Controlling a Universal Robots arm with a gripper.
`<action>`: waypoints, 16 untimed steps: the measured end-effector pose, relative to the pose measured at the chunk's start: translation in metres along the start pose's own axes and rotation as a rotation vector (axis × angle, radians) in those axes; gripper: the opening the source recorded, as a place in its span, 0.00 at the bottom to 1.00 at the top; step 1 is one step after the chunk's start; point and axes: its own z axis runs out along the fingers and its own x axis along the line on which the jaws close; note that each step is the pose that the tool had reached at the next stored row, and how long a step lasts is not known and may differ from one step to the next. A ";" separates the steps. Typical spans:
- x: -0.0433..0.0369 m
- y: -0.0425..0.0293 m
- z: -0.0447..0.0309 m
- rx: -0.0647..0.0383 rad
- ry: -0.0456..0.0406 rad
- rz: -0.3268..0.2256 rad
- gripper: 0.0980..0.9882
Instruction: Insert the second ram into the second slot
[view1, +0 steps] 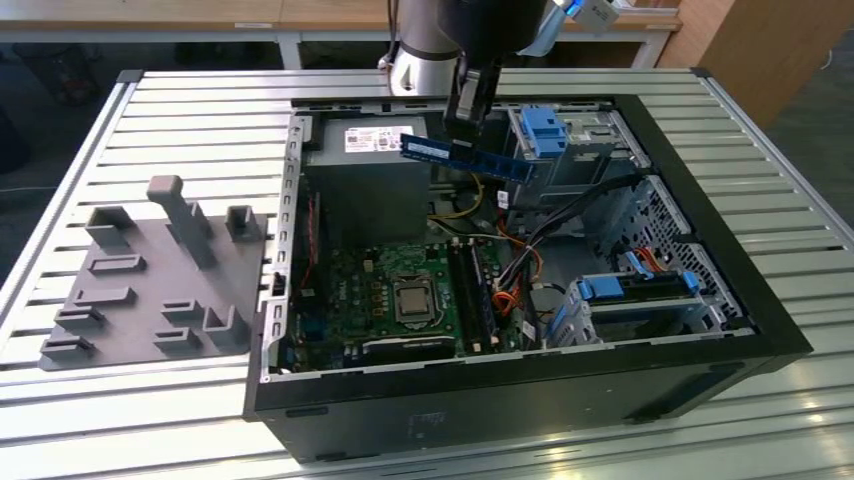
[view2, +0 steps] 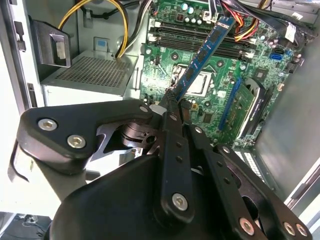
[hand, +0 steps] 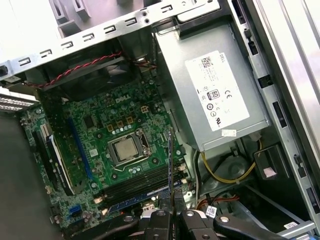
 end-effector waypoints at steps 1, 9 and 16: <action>0.0000 0.0000 0.0000 0.000 -0.0001 0.003 0.04; 0.0000 0.0000 0.0000 0.000 -0.0011 0.029 0.04; 0.0000 0.0000 0.0000 0.001 -0.0019 0.052 0.04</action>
